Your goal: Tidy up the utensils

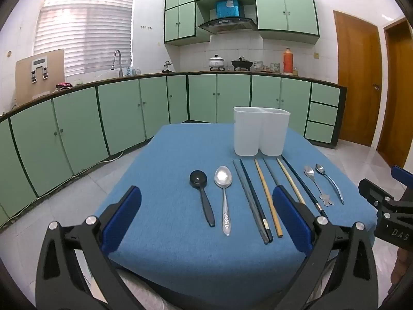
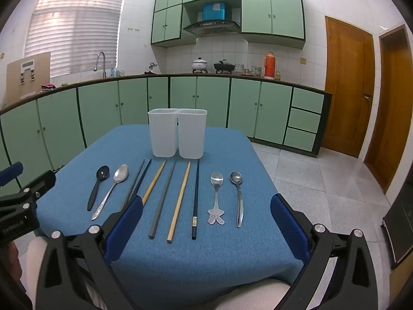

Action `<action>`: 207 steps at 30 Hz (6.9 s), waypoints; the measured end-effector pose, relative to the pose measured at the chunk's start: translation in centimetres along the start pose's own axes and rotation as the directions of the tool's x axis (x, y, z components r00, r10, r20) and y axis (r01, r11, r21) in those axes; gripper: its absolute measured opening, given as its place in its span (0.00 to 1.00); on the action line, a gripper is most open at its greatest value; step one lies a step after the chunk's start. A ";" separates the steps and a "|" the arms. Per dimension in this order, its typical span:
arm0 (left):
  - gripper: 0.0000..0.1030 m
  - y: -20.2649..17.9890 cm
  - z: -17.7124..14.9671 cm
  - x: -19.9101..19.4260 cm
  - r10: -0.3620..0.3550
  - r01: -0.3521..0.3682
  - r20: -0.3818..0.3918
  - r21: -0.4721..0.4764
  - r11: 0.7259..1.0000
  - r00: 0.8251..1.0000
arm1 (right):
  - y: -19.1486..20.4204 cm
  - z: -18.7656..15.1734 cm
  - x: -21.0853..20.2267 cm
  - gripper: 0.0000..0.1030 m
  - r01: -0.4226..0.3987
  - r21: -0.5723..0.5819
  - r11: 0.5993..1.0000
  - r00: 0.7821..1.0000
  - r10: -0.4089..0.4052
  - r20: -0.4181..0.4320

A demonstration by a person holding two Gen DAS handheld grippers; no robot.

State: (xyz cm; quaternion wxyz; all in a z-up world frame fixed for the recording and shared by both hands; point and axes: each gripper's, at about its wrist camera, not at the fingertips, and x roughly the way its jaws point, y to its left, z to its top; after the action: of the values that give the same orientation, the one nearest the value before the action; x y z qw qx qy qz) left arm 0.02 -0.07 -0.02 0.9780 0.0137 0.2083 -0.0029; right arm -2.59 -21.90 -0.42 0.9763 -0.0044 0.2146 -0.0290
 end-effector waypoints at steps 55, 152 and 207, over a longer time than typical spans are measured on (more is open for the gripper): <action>0.95 0.2 0.3 -0.6 0.011 -0.011 0.010 0.012 1.000 1.000 | 0.0 0.0 -0.1 0.94 -0.002 0.002 1.000 1.000 0.002 0.000; 0.50 4.7 2.8 23.7 -0.008 -0.019 -0.475 -0.052 0.998 0.880 | -8.4 3.8 17.1 0.72 0.024 0.000 1.000 0.976 -0.024 -0.218; 0.33 4.4 6.4 17.4 -0.069 0.059 -0.261 -0.046 0.997 0.963 | -7.7 3.6 24.0 0.28 -0.130 0.066 0.989 0.895 0.145 -0.421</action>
State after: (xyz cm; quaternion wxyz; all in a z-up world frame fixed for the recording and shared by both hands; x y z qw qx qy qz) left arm 18.62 4.11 -1.13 0.9412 -0.0113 0.3365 -0.0289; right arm 20.27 -31.01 -7.07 0.9056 0.0347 0.4211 0.0359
